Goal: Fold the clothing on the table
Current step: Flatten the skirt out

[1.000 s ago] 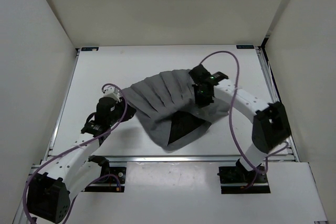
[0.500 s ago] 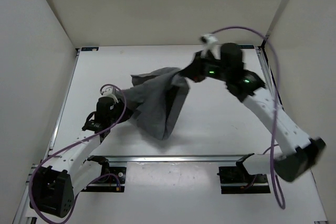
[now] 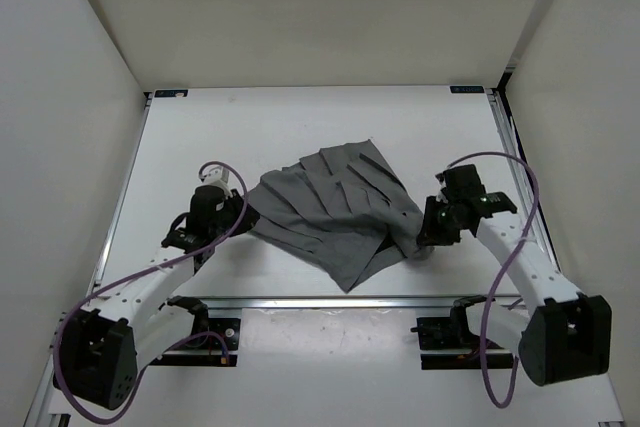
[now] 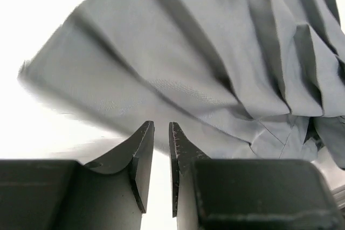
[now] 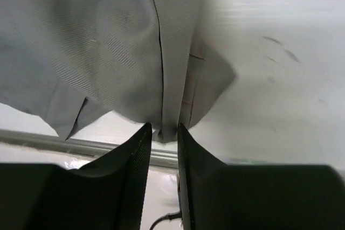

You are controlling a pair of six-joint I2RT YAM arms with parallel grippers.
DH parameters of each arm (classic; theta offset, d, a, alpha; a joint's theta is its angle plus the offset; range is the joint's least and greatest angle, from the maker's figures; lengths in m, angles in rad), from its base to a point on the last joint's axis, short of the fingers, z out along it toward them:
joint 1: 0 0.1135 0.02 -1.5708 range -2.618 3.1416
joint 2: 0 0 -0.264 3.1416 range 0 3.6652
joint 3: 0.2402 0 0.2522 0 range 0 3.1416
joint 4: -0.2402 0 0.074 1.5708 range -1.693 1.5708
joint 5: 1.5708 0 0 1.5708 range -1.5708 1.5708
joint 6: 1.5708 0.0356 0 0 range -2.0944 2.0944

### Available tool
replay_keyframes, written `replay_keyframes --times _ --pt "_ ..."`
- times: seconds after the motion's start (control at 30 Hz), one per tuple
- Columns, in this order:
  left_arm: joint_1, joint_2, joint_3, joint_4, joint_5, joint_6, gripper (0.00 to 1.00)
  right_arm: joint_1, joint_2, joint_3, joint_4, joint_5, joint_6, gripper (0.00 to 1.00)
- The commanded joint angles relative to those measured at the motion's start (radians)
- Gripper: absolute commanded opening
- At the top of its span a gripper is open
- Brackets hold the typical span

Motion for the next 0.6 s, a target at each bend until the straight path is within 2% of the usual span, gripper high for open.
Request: replay_keyframes --times 0.0,0.07,0.17,0.27,0.4,0.57 --pt "-0.050 0.035 0.012 0.052 0.011 -0.019 0.29 0.023 -0.088 0.192 -0.119 0.269 0.045 0.32" --pt "-0.093 0.067 0.026 0.073 0.007 -0.031 0.28 0.008 -0.090 0.255 -0.127 0.279 0.020 0.33" --pt "-0.152 0.130 0.051 0.116 0.005 -0.050 0.28 0.049 -0.069 0.299 -0.102 0.284 0.017 0.29" --pt "-0.195 0.207 0.080 0.167 0.030 -0.065 0.28 0.102 -0.013 0.296 -0.087 0.269 0.028 0.34" --pt "-0.232 0.317 0.146 0.171 0.016 -0.047 0.29 0.188 0.059 0.267 -0.073 0.276 0.060 0.49" --pt "-0.247 0.385 0.181 0.176 0.014 -0.041 0.29 0.244 0.087 0.268 -0.146 0.358 0.104 0.52"
